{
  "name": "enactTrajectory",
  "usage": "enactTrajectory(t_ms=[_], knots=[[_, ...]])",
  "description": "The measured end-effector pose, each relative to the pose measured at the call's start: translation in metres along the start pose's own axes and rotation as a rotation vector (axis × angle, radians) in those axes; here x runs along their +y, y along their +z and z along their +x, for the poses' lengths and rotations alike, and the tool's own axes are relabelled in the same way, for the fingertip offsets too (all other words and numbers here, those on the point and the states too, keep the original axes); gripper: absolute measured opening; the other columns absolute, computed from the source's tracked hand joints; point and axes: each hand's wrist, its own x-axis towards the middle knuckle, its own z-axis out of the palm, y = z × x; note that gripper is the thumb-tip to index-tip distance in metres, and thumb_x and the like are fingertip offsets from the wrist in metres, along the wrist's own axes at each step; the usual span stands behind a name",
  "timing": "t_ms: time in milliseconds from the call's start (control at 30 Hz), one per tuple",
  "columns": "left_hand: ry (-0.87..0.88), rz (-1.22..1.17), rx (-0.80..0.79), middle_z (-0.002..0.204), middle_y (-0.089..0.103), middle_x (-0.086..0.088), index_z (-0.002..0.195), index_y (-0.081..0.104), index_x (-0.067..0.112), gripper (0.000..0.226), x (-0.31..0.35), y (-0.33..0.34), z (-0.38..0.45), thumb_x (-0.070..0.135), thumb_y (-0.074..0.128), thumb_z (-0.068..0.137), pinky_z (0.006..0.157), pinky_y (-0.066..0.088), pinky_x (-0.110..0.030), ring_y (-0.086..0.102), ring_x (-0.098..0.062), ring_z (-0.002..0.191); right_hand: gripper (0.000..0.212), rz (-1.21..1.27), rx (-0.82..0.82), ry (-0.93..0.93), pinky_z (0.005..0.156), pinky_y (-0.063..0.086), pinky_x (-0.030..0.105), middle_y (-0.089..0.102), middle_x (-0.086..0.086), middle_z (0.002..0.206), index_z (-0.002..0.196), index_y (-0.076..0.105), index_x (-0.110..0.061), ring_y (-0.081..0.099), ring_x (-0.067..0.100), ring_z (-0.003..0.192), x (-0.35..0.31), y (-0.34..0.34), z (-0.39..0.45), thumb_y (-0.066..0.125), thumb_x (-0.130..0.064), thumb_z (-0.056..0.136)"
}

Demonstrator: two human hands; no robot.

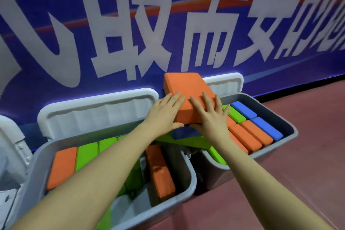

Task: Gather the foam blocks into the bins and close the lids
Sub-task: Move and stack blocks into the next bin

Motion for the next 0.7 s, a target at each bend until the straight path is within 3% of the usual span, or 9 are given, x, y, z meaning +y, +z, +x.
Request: enactTrajectory(t_ms=[133,233,333,400,567,700], knots=[[-0.002,-0.005,0.03,0.161,0.003,-0.002,0.153,0.003,0.019,0.093,-0.005,0.001,-0.006,0.052,0.059,0.087,0.118,0.011,-0.036,0.007,-0.021,0.147,0.1,0.046,0.146,-0.128,0.081,0.049,0.064,0.059,0.019,0.127,0.134,0.042,-0.03,0.053,0.052,0.112,0.004,0.002,0.002,0.091,-0.033,0.047],[0.019,-0.002,0.113,0.161,0.007,-0.006,0.153,0.008,0.014,0.102,-0.016,-0.006,-0.018,0.053,0.068,0.08,0.117,0.018,-0.039,0.018,-0.025,0.146,0.088,0.066,0.25,-0.203,0.084,0.05,0.055,0.059,0.014,0.127,0.135,0.044,-0.029,0.052,0.046,0.115,0.0,-0.002,0.004,0.085,-0.038,0.057],[0.073,0.104,0.252,0.154,0.028,-0.015,0.148,0.021,0.007,0.115,-0.031,-0.011,-0.03,0.053,0.081,0.062,0.108,0.033,-0.047,0.039,-0.033,0.136,0.08,0.122,0.346,-0.259,0.086,0.049,0.053,0.059,0.012,0.128,0.135,0.045,-0.029,0.049,0.041,0.118,-0.013,-0.009,0.014,0.08,-0.039,0.064],[0.068,0.145,0.314,0.152,0.032,-0.016,0.146,0.022,0.004,0.119,-0.039,-0.019,-0.037,0.054,0.082,0.057,0.106,0.036,-0.049,0.042,-0.033,0.134,0.073,0.141,0.385,-0.313,0.088,0.049,0.052,0.059,0.011,0.128,0.136,0.044,-0.027,0.049,0.039,0.118,-0.023,-0.014,0.022,0.075,-0.042,0.071],[0.201,0.254,0.458,0.142,0.047,-0.018,0.141,0.03,0.002,0.093,-0.06,-0.038,-0.05,0.051,0.069,0.072,0.094,0.047,-0.045,0.053,-0.036,0.122,0.064,0.224,0.432,-0.466,0.095,0.045,0.056,0.055,0.015,0.134,0.138,0.043,-0.019,0.048,0.04,0.124,-0.042,-0.025,0.039,0.064,-0.043,0.083],[0.09,0.186,0.521,0.131,0.055,-0.019,0.138,0.04,0.004,0.077,-0.07,-0.033,-0.065,0.055,0.052,0.081,0.083,0.049,-0.041,0.06,-0.035,0.107,0.062,0.354,0.418,-0.415,0.104,0.038,0.059,0.038,0.012,0.147,0.142,0.039,-0.018,0.034,0.042,0.135,-0.052,-0.019,0.034,0.061,-0.038,0.088]])
